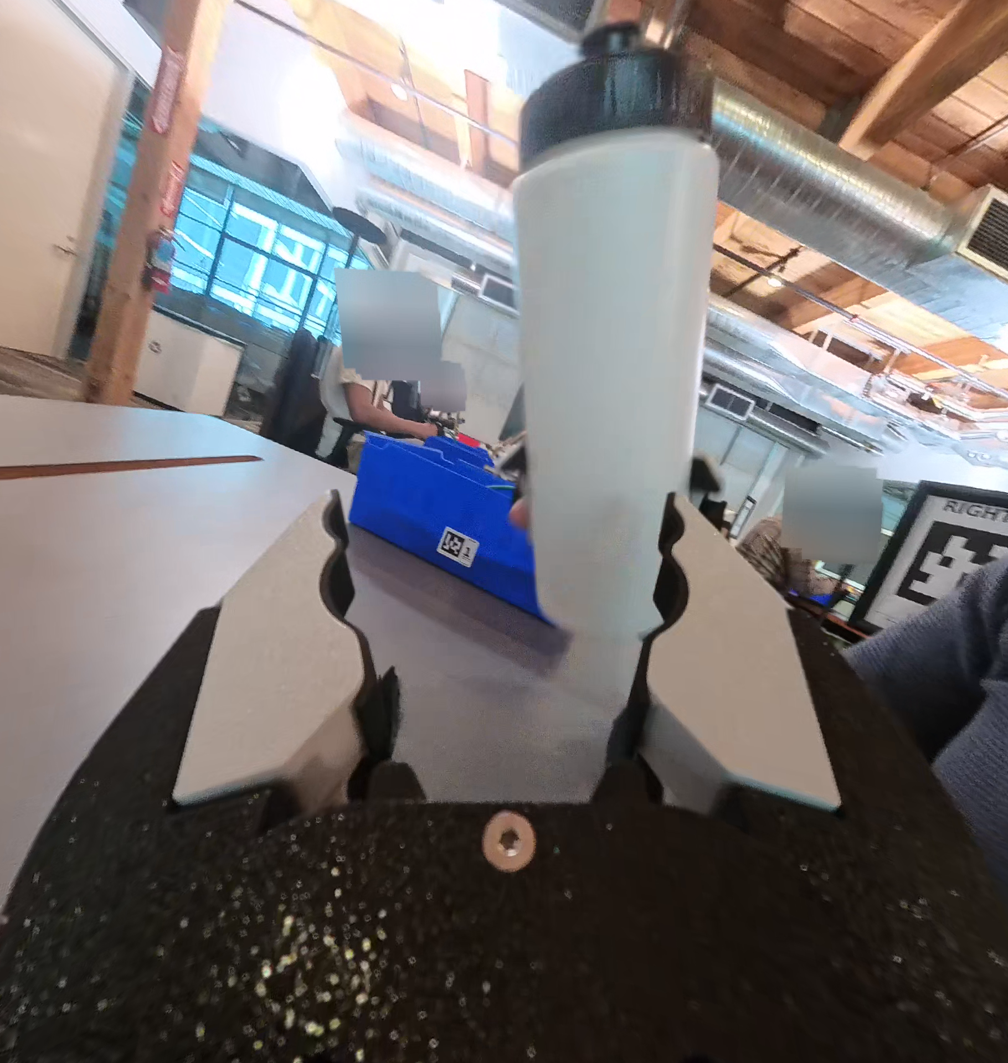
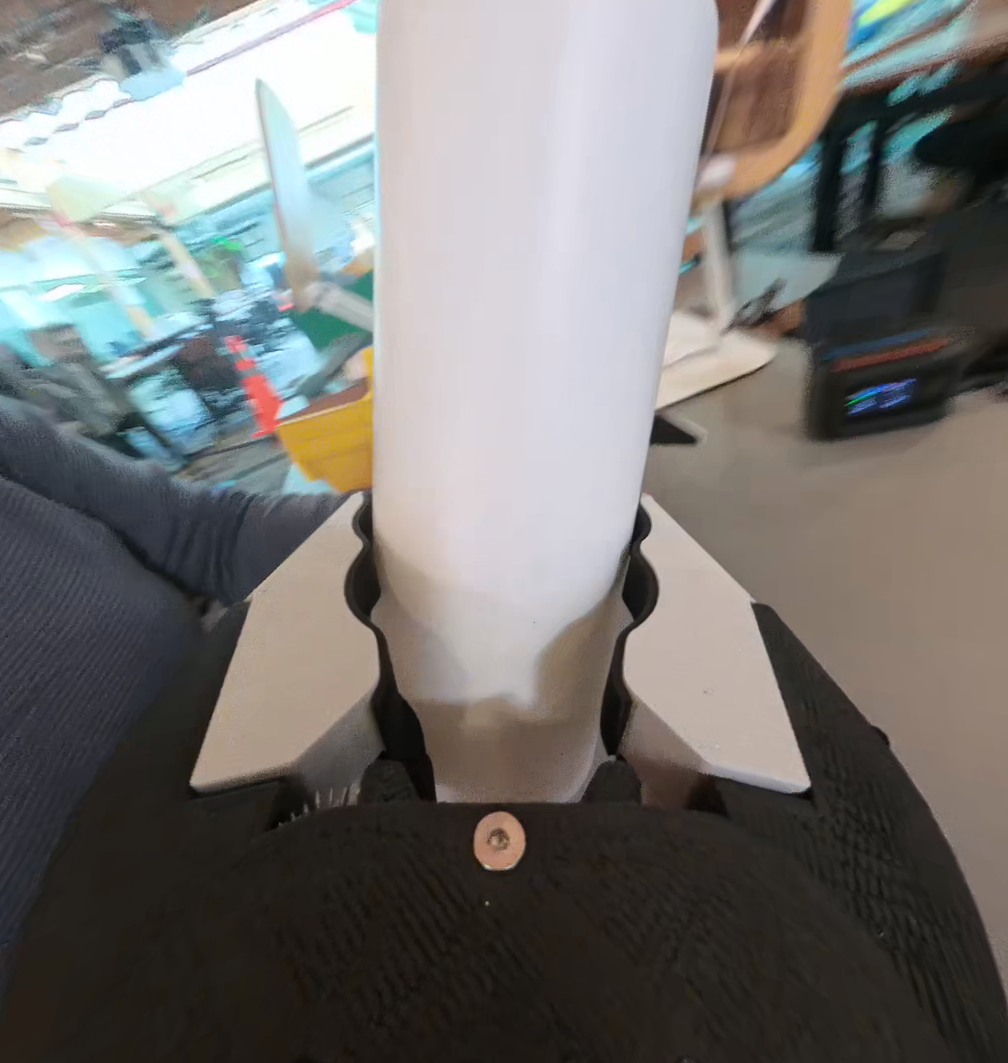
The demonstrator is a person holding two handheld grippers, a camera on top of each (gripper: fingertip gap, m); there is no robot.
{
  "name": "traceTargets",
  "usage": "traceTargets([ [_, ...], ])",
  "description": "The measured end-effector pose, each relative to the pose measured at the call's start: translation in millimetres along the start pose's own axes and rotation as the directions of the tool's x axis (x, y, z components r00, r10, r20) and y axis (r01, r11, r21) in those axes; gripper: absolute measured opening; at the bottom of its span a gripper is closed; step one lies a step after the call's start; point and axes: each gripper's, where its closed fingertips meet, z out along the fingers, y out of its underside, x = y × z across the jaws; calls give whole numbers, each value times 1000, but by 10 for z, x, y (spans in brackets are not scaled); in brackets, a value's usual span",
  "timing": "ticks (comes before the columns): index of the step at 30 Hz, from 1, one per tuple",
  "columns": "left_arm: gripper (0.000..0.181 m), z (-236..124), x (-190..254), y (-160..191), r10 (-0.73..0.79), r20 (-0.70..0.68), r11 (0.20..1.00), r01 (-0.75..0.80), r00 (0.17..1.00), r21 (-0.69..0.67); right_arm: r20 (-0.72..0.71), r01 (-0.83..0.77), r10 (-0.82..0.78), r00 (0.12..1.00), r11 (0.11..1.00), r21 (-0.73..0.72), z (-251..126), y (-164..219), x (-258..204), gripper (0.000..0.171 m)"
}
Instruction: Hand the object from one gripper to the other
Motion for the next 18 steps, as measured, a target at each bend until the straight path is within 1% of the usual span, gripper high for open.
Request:
traceTargets([
  [2, 100, -18, -5, -27, 26, 13, 999, -27, 1000, 18, -199, 84, -70, 978, 994, 65, -423, -338, 68, 87],
  [4, 97, -9, 4, -7, 52, 20, 999, -52, 998, 7, -402, 127, -73, 913, 986, 110, -957, -595, 166, 86],
  [6, 95, 17, 23, 46, 74, 15, 997, -73, 997, -23, -598, 131, -35, 801, 984, 117, -1579, -720, 342, 87],
  [7, 95, 32, 31, 76, 84, 13, 996, -83, 996, -40, -696, 108, -8, 718, 989, 100, -1925, -711, 470, 87],
  [9, 94, 60, 42, 126, 105, 10, 992, -104, 994, -69, -848, -1, 57, 526, 998, 66, -2620, -551, 724, 87],
  [10, 94, 71, 42, 143, 117, 12, 990, -116, 993, -79, -893, -81, 89, 442, 995, 59, -2923, -411, 824, 87],
  [12, 93, 85, 50, 164, 131, 9, 987, -130, 991, -92, -938, -259, 145, 316, 964, 62, -3408, -66, 972, 87],
  [14, 92, 87, 46, 162, 128, 9, 988, -127, 992, -91, -963, -428, 171, 207, 901, 68, -3778, 301, 1078, 87],
  [15, 92, 83, 38, 150, 123, 12, 989, -122, 992, -85, -972, -497, 169, 163, 865, 67, -3911, 464, 1112, 87],
  [16, 92, 77, 31, 136, 117, 14, 990, -116, 993, -76, -977, -554, 166, 137, 830, 63, -3986, 598, 1133, 87],
  [18, 91, 65, 17, 108, 105, 17, 993, -104, 994, -61, -975, -611, 163, 153, 791, 37, -3936, 708, 1152, 87],
])
